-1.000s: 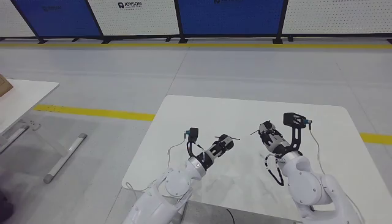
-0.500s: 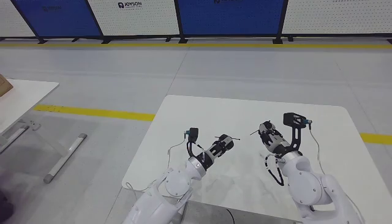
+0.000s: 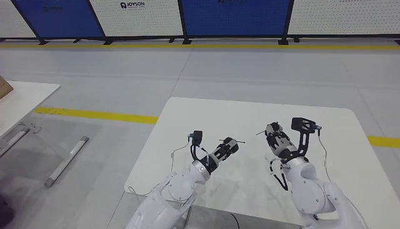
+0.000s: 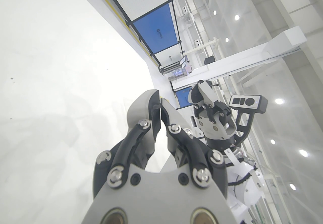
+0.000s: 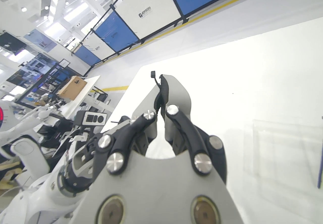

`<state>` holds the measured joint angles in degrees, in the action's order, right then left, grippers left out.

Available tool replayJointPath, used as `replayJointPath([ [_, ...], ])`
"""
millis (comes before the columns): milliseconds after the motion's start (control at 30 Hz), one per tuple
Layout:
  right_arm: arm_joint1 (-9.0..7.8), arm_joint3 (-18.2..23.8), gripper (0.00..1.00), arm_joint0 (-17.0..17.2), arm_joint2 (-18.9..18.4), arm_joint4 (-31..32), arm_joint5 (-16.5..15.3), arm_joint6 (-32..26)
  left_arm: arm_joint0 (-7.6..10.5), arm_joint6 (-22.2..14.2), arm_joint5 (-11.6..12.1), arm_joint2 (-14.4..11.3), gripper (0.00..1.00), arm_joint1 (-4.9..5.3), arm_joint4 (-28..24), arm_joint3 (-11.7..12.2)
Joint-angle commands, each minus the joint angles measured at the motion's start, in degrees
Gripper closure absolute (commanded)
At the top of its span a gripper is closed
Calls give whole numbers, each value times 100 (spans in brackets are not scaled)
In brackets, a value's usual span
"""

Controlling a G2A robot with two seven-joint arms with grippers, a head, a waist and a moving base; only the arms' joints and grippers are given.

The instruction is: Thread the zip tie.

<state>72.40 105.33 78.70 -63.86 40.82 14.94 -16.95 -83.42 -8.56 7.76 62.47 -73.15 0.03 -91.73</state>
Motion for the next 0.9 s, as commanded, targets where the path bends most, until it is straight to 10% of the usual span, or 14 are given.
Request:
replayJointPath([
  [0, 1, -31, 100, -17, 27, 49, -5, -38, 0, 0, 0, 0, 100, 0, 0, 0],
  [867, -8, -221, 100, 49, -180, -553, -605, -439, 0, 0, 0, 0, 100, 0, 0, 0],
])
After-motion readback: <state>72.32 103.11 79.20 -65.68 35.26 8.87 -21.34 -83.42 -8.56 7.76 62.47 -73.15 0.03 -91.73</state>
